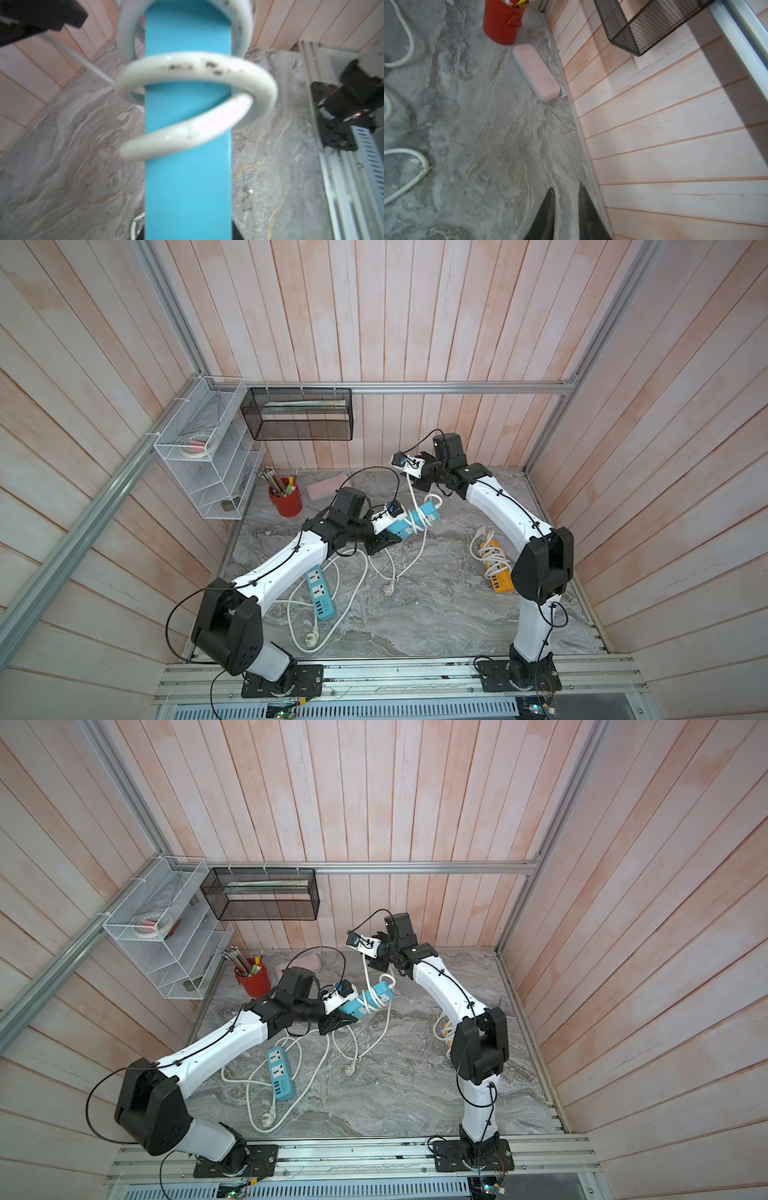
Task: Wrap the cord around the power strip
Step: Wrap the power cord around the power strip.
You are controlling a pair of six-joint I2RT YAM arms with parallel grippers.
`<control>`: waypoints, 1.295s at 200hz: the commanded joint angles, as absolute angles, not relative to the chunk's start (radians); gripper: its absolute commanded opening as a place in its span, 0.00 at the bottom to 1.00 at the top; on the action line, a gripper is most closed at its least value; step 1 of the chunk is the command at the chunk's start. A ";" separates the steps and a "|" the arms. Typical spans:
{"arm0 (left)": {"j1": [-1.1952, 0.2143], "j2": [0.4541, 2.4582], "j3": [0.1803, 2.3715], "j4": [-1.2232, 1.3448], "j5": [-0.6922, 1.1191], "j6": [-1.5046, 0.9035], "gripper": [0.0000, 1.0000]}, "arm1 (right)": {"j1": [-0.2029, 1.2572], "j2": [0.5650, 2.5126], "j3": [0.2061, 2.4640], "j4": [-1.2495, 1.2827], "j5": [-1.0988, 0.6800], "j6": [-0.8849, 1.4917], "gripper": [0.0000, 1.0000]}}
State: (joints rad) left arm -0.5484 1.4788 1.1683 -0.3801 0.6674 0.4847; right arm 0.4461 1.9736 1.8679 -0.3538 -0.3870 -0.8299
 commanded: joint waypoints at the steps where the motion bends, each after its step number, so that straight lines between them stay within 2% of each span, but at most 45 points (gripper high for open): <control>1: -0.554 1.412 1.159 -0.283 0.917 0.456 0.00 | 0.408 1.964 1.768 -0.106 -0.537 -0.596 0.35; 21: -0.536 1.389 1.150 -0.226 0.928 0.406 0.00 | 0.398 1.950 1.633 0.095 -0.510 -0.442 0.43; 56: -0.515 1.368 1.123 -0.131 0.901 0.340 0.00 | 0.386 1.956 1.487 0.289 -0.460 -0.155 0.52; 105: -0.504 1.361 1.116 0.015 0.848 0.231 0.00 | 0.432 1.983 1.264 0.521 -0.256 0.083 0.56; 154: -0.482 1.359 1.094 0.145 0.728 0.124 0.00 | 0.497 1.959 1.099 0.588 -0.182 0.205 0.57; 172: -0.473 1.362 1.093 0.165 0.693 0.098 0.00 | 0.525 1.957 1.059 0.592 -0.166 0.215 0.52; 224: -0.438 1.351 1.131 0.116 0.674 0.083 0.00 | 0.578 1.971 1.053 0.540 -0.104 0.199 0.08; 242: -0.430 1.354 1.155 0.065 0.668 0.093 0.00 | 0.583 1.960 1.064 0.499 -0.023 0.169 0.00; 259: -0.409 1.358 1.175 0.021 0.651 0.094 0.00 | 0.582 1.940 1.062 0.463 0.063 0.131 0.00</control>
